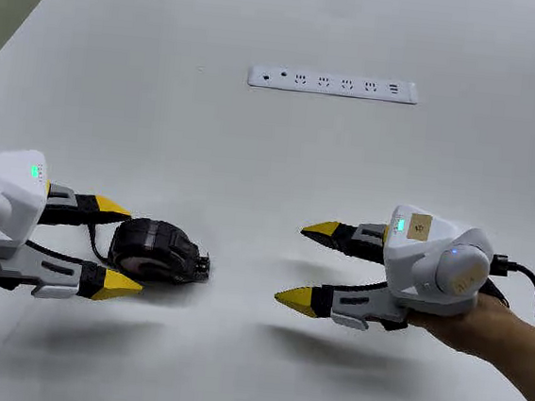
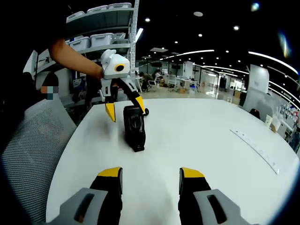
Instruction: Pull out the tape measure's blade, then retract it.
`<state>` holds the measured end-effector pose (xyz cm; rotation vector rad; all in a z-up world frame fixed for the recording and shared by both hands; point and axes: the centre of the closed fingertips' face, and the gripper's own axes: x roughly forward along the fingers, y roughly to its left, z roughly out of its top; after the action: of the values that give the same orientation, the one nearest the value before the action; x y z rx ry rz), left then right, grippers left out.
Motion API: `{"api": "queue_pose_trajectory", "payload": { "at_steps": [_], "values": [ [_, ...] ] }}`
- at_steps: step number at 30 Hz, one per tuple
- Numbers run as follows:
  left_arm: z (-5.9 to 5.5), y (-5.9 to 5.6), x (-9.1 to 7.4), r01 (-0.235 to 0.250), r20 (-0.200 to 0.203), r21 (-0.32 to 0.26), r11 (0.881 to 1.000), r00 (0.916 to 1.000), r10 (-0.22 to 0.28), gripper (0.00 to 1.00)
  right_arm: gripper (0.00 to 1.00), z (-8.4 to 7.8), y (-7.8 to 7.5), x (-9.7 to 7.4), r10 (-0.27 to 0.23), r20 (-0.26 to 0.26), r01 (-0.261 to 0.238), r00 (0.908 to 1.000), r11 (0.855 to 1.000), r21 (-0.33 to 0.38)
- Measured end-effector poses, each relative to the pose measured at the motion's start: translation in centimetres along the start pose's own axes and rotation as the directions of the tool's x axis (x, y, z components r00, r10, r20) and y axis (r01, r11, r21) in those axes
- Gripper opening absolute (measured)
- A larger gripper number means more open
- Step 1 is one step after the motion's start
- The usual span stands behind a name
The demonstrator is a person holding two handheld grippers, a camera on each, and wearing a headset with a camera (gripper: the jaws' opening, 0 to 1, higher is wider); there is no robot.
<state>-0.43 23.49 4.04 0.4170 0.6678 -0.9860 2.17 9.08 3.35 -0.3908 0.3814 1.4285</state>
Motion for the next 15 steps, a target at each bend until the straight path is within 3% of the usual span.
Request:
{"api": "queue_pose_trajectory", "payload": {
  "at_steps": [9, 15],
  "values": [
    [-0.3, 0.6, 0.2, 0.039, -0.052, 0.053, 0.998, 0.998, -0.036, 0.39, 0.36, 0.7, 0.5, 1.9, 0.076, -0.016, -0.077, 0.997, 0.995, -0.057],
    [-0.8, 0.5, 0.3, 0.086, -0.103, 0.094, 0.992, 0.9917, -0.076, 0.38, 0.33, 1.0, 0.9, 3.3, 0.121, -0.039, -0.124, 0.9919, 0.988, -0.089]
  ]
}}
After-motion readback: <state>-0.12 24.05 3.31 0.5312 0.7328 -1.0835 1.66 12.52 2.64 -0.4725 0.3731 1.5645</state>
